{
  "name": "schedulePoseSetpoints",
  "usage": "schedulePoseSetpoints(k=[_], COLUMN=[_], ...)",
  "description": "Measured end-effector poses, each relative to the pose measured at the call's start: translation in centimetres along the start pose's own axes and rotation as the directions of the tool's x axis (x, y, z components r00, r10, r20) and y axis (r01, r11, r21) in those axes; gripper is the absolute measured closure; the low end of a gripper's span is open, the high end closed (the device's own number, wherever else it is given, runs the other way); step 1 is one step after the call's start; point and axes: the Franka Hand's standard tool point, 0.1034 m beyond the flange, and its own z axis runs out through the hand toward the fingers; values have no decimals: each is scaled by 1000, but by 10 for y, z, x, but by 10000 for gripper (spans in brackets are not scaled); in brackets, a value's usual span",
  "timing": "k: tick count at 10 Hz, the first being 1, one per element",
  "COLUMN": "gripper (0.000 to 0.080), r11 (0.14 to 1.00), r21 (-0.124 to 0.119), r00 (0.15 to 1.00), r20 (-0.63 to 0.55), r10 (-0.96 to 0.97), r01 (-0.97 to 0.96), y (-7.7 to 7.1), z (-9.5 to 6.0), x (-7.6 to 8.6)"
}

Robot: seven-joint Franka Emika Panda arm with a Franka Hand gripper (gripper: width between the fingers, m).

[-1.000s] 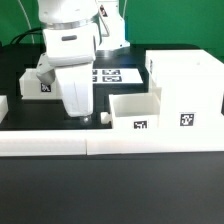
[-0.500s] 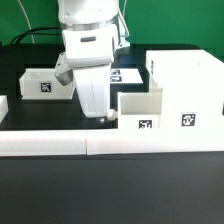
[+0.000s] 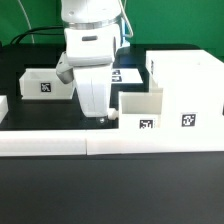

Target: Assemble drawer

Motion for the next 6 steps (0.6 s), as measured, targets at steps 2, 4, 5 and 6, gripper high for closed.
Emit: schedulePoseSetpoints(k=[2, 4, 5, 6], gripper=[150, 150, 150, 150], r11=[999, 1000, 1000, 1000], r21=[7, 10, 15, 14], r00=[999, 1000, 1000, 1000], r20=[2, 0, -1, 3], r10=[-35, -1, 10, 9], r01=[35, 1, -10, -9], y=[7, 18, 21, 21], z=[-6, -10, -12, -12], x=[-3, 9, 17, 19])
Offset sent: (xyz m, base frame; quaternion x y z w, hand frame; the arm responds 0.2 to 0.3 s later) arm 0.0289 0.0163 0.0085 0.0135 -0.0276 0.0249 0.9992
